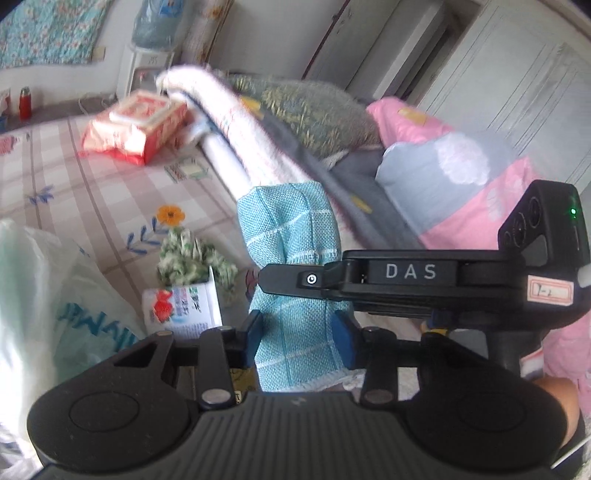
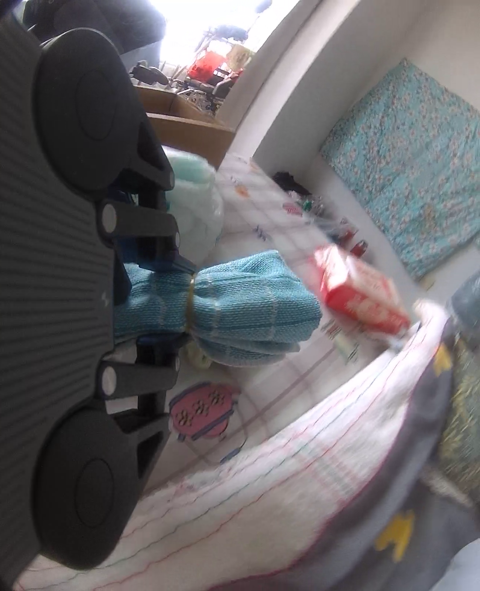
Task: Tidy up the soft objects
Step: 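Carry the blue towel with the right gripper and release it into the box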
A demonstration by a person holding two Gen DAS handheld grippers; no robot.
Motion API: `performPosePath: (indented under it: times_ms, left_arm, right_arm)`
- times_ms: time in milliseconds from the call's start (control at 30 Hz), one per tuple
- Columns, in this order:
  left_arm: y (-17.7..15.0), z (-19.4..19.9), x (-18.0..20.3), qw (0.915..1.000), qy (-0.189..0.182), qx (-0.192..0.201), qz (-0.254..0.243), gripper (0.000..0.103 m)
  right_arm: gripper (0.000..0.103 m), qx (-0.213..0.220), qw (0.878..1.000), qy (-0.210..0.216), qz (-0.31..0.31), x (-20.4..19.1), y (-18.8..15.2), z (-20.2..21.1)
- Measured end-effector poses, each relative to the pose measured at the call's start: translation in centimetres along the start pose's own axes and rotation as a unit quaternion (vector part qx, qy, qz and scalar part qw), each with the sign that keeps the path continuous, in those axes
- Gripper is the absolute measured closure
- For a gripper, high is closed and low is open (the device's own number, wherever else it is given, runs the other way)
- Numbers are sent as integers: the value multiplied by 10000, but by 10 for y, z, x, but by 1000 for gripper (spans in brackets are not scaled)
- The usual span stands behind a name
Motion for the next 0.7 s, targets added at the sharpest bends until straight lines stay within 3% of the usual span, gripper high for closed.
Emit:
performPosePath:
  times_ms: [167,333,533,700]
  left_arm:
    - [15,68,-20,9972,111,733,100,61]
    - [19,150,-80,9849,720,1474,558,61]
    - [2,240,-173,9546,1630,2042,1432,61]
    - [-16,287,-247,9233,2284,2176,2193,61]
  right_arm:
    - [74,148,9976,432,516,-71,16,10]
    - [74,-175,9870,1204,1052,-176,10,-25]
    - [74,-1064,9601,2070,1552,-311,-34,-92]
    - [74,-1847,9445,2290,1461,-387,-74,-155]
Point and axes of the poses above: each gripper's, at about its wrist camera, not at the fingertips, and z roughly against the way its jaws point, x to its right, y to its top, the point moved 10 cm from there along -z, roughly the way its jaws point, and after that the axes turned 10 degrees about z, right-handed, at the moved point
